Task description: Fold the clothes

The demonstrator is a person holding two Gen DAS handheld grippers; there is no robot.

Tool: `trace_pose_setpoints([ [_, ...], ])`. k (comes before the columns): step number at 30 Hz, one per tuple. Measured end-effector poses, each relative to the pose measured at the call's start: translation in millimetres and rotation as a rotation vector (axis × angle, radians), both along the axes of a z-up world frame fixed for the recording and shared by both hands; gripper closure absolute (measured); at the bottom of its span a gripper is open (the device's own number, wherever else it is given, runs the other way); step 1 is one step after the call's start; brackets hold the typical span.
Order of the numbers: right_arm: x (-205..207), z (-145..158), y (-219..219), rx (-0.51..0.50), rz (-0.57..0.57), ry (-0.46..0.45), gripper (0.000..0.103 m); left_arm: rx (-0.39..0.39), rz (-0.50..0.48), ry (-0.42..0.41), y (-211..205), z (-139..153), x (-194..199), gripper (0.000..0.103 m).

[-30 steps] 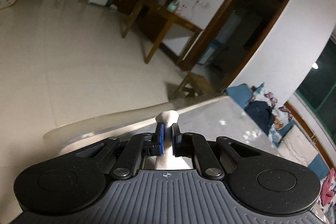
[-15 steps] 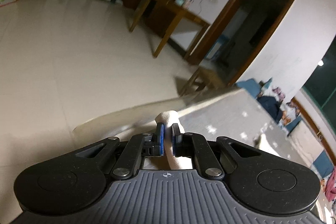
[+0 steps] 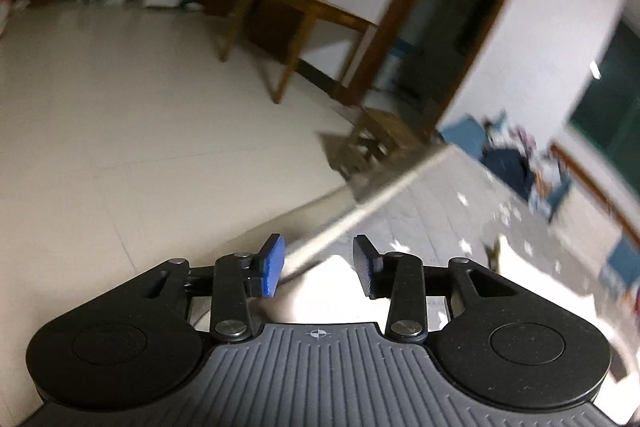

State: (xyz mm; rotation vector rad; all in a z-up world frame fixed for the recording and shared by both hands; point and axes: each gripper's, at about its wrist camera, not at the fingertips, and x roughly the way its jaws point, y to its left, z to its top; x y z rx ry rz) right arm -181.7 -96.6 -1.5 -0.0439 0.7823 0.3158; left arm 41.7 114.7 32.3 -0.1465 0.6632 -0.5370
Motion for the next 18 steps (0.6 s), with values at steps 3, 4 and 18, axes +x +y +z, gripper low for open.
trace_pose_setpoints([
  [3,0,0,0,0.0,0.005,0.005,0.059,0.084,-0.054,-0.003,-28,-9,6,0.062],
  [4,0,0,-1,0.0,0.006,0.007,0.059,0.107,-0.057,-0.006,-33,-12,8,0.063],
  [18,1,-1,6,-0.01,0.028,0.024,0.057,0.244,0.002,-0.083,-72,-37,21,0.068],
])
